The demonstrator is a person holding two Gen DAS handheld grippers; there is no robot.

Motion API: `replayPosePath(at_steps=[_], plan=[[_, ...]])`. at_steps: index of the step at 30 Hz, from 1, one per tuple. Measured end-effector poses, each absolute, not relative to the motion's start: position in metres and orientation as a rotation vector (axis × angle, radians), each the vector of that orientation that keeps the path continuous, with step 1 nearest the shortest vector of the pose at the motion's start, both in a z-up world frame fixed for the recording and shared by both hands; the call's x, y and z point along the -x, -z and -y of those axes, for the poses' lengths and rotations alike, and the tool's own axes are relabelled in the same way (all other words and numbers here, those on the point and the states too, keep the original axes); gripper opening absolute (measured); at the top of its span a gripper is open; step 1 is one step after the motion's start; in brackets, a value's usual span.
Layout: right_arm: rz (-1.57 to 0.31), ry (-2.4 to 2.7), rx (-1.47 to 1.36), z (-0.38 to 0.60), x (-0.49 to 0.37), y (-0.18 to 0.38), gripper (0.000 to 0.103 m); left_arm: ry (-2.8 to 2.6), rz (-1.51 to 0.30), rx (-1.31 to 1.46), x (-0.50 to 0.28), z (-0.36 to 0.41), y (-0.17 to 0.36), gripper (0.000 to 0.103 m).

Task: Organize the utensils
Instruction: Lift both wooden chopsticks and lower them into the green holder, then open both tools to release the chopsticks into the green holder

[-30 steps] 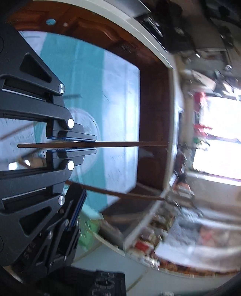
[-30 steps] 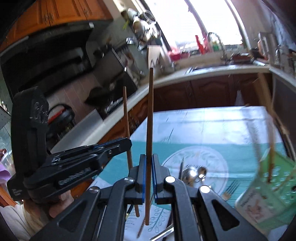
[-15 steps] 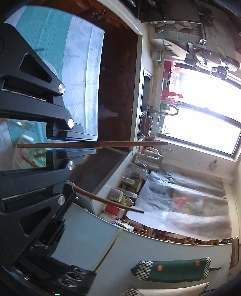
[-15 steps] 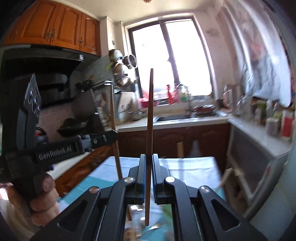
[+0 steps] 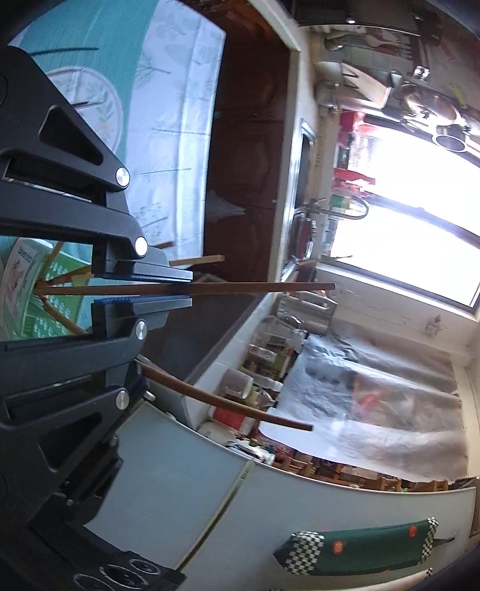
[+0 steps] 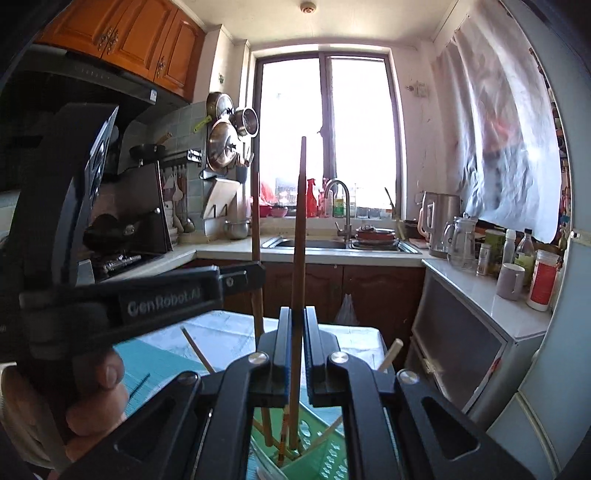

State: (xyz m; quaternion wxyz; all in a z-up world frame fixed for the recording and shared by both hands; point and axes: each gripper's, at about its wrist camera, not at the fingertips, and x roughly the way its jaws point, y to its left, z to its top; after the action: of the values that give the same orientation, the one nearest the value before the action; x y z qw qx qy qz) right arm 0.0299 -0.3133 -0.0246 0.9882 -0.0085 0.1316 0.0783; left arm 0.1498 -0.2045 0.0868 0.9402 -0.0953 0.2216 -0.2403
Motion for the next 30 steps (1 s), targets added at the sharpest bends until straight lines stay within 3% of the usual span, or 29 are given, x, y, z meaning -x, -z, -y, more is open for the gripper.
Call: replayPosePath(at_steps=[5,17,30], plan=[[-0.334,-0.193,0.039,0.314,-0.039,0.043,0.005,0.475,-0.402,0.168,-0.145,0.196,-0.058,0.004],[-0.406,-0.243,0.074,0.306,-0.045,0.063,0.005,0.509,-0.301,0.108,-0.130,0.190,-0.053,0.004],[-0.440,-0.276,0.109,0.299,-0.042,0.064,0.006,0.519,-0.352,0.095,-0.127,0.177,-0.055,0.005]])
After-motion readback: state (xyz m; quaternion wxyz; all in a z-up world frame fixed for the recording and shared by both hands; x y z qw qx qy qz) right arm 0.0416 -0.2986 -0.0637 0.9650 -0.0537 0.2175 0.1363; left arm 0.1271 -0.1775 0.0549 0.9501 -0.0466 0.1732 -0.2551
